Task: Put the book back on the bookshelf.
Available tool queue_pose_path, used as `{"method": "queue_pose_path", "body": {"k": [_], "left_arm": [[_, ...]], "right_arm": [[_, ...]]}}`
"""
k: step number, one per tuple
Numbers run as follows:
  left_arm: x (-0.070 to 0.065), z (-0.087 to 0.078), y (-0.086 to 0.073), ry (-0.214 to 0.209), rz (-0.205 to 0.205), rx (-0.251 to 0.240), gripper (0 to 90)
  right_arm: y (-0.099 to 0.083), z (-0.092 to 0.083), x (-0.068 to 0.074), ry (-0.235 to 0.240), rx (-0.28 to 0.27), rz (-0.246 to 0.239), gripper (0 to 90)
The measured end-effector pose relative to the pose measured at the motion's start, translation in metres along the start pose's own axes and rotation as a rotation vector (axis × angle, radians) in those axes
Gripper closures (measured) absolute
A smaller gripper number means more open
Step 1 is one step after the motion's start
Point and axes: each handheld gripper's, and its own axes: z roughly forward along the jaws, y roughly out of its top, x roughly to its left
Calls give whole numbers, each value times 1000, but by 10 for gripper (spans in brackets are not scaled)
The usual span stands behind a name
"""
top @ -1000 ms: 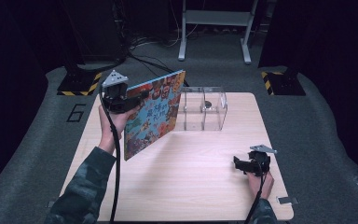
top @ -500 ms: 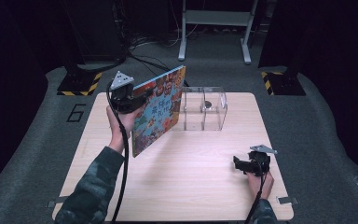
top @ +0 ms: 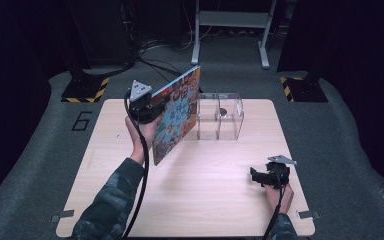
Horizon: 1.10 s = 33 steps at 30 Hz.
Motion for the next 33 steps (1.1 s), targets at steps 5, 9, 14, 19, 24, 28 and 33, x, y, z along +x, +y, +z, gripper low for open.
{"method": "queue_pose_path", "body": {"k": [5,9,14,19,24,28,33], "left_arm": [[0,8,-3,20,3,-13,808],[-1,14,-6,42,2,-35,807],[-1,20,-12,48,5,-53,807],[-1,26,-19,62,-1,-69,808],[-3,33,-27,73,-2,-85,807],[-2,36,-34,83,2,-101,807],[1,37,-49,93,-13,-152,807]], "right_arm": [[0,0,0,3,-4,0,70],[0,0,0,4,-4,1,71],[0,0,0,3,-2,7,72],[0,0,0,3,-4,6,74],[0,0,0,-2,-7,7,75],[0,0,0,-1,-12,3,75],[-1,-1,0,1,-15,4,75]]}}
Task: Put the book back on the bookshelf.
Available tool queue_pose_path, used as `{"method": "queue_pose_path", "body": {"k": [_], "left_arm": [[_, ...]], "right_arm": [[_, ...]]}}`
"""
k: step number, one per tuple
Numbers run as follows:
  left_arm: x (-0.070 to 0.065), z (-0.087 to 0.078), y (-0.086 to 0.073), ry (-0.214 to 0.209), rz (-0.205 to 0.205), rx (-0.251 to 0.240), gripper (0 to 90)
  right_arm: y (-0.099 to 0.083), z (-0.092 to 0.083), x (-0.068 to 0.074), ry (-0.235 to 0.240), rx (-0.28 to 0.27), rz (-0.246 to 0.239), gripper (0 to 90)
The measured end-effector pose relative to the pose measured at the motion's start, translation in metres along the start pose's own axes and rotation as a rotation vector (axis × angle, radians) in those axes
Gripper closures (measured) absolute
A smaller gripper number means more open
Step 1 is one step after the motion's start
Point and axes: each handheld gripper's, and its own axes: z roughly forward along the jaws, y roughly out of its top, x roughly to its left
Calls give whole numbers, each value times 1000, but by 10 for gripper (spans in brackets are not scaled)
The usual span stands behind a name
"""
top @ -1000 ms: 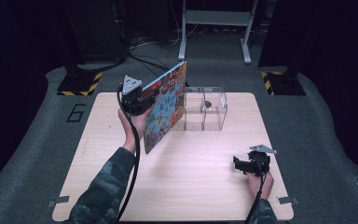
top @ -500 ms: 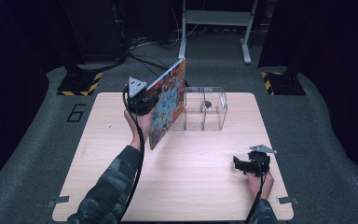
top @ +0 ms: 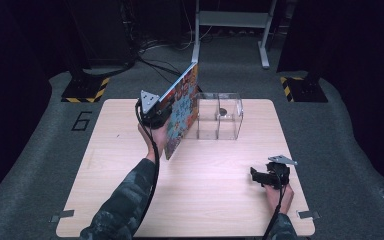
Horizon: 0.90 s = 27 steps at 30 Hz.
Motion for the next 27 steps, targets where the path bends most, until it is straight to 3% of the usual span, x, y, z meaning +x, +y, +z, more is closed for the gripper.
{"method": "queue_pose_path", "body": {"k": [8,13,16,17,21,25,27], "left_arm": [[5,-3,-16,6,-13,-32,806],[7,-8,-19,10,-21,-15,803],[7,-10,-17,11,-7,10,797],[6,-11,-16,15,16,28,794],[11,-14,-14,-2,14,59,721],[19,-22,-13,-28,-10,115,593],[23,-26,-11,-38,-2,136,512]], "right_arm": [[0,0,0,2,1,2,79],[0,0,0,1,3,-7,84],[0,0,1,0,3,-7,84],[0,1,1,-1,1,-6,84],[0,1,1,-2,18,-8,88],[1,3,2,-11,34,-19,88],[1,3,4,-15,38,-11,91]]}}
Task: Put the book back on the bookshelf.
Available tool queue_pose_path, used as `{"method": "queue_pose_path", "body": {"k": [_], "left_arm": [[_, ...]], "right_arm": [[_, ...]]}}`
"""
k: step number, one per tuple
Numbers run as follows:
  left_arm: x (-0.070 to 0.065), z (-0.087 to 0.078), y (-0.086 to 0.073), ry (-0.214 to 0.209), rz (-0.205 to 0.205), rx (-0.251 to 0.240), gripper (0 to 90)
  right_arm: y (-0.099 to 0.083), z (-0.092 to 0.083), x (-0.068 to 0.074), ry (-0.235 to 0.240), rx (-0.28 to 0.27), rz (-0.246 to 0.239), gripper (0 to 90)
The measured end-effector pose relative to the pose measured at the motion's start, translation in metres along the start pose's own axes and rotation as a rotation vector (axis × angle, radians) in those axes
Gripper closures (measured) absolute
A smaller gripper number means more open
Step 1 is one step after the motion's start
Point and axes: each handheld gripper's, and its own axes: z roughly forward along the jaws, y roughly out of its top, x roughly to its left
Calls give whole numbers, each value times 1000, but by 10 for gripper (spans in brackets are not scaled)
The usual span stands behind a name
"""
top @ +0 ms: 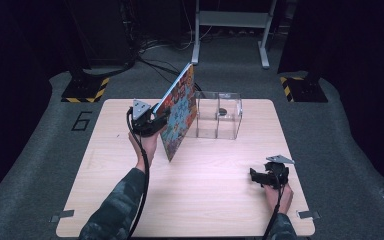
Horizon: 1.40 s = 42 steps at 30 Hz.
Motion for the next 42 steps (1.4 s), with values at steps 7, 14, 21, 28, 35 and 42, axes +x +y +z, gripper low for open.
{"method": "queue_pose_path", "body": {"k": [7,14,21,28,35,42], "left_arm": [[9,-25,4,-21,33,92,298],[18,-50,4,-27,60,137,180],[24,-76,1,-26,79,149,148],[27,-104,-7,-20,105,183,125],[41,-125,-30,40,109,229,96],[58,-148,-63,95,80,282,80]], "right_arm": [[0,1,1,-24,9,-28,88],[0,1,1,-25,11,-27,83],[0,1,1,-25,10,-26,83],[0,2,1,-25,10,-28,82],[0,2,1,-25,10,-28,82],[0,2,1,-25,13,-24,82]]}}
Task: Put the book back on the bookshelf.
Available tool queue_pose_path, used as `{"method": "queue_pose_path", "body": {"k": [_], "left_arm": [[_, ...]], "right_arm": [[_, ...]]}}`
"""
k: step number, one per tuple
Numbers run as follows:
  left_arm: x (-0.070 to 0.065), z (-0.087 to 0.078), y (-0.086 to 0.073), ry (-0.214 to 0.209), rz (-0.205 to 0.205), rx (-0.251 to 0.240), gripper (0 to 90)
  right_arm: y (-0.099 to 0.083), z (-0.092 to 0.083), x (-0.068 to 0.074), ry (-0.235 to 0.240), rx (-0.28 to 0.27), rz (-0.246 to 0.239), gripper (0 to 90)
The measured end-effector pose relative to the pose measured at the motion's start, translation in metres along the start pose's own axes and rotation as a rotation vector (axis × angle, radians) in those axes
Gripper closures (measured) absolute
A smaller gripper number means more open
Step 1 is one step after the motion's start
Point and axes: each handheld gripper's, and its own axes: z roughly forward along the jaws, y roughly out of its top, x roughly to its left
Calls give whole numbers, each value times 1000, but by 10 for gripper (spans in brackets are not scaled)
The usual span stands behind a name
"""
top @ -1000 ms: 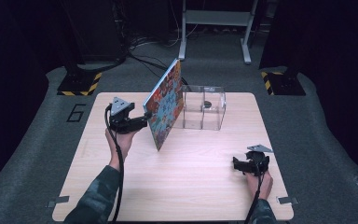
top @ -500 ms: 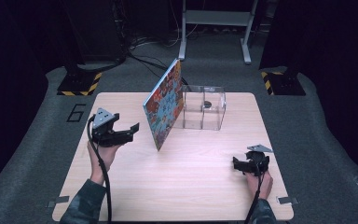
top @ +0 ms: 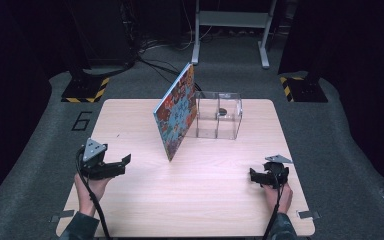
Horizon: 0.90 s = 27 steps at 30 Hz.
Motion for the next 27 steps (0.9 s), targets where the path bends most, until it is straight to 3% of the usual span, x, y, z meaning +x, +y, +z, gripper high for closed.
{"method": "queue_pose_path", "body": {"k": [7,9,16,20,22,23,27], "left_arm": [[16,-2,-46,38,-56,88,70],[20,-1,-60,31,-85,112,58],[24,6,-100,56,-88,204,4],[27,12,-122,104,-81,244,0],[28,14,-125,109,-79,271,0],[28,14,-126,116,-96,264,0],[30,14,-126,117,-97,266,0]], "right_arm": [[0,0,0,4,-1,1,82],[0,0,0,4,-2,2,82],[0,0,0,4,-2,2,82],[0,0,0,2,-2,2,82],[0,0,0,3,-2,2,82],[0,0,0,3,-2,2,82],[0,0,0,2,0,0,81]]}}
